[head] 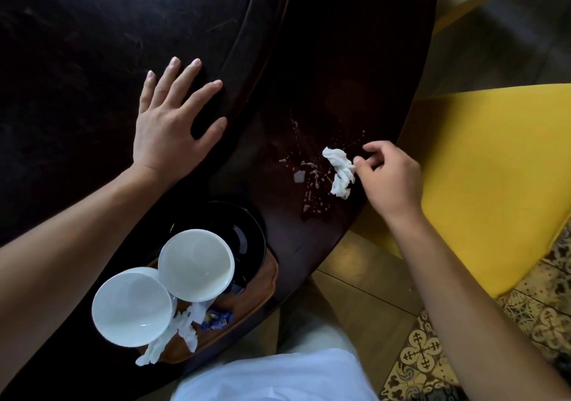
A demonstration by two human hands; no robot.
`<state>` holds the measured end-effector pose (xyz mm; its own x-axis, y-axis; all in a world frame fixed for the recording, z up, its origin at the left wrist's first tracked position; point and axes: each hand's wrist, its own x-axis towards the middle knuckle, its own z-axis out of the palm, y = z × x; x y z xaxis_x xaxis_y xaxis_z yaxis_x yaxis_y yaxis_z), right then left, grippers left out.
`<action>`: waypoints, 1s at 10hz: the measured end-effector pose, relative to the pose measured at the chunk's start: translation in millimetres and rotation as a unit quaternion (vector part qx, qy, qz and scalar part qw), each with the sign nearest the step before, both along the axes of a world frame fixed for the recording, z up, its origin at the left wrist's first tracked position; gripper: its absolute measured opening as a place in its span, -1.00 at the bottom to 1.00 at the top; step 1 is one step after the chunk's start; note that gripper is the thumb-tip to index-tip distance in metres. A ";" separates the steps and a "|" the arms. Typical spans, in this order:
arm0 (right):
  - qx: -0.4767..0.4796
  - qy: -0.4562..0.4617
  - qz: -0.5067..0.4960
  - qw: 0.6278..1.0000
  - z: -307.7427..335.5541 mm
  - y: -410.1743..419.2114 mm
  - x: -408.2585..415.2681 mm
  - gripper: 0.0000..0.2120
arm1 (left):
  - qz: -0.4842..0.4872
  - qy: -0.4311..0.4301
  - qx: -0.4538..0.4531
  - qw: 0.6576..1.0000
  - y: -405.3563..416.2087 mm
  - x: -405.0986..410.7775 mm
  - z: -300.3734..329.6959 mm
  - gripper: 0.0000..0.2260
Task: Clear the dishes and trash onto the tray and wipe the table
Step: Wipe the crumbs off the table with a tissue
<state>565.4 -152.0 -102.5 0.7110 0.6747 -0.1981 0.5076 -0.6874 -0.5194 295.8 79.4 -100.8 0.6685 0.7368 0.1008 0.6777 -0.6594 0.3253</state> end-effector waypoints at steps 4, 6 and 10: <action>-0.009 -0.028 0.129 0.991 1.5 -10.1 -51.5 -0.82 | -0.001 -0.006 0.006 1.000 0.0 -0.4 -1.4 -0.54; 0.053 -0.024 0.273 0.960 4.8 -31.3 -74.6 -0.85 | -0.002 -0.007 0.004 1.000 0.9 -0.3 -1.0 -0.54; 0.053 -0.081 0.132 0.987 -5.4 63.1 -11.9 -0.90 | -0.001 -0.012 0.011 1.000 -0.1 -1.3 -1.9 -0.54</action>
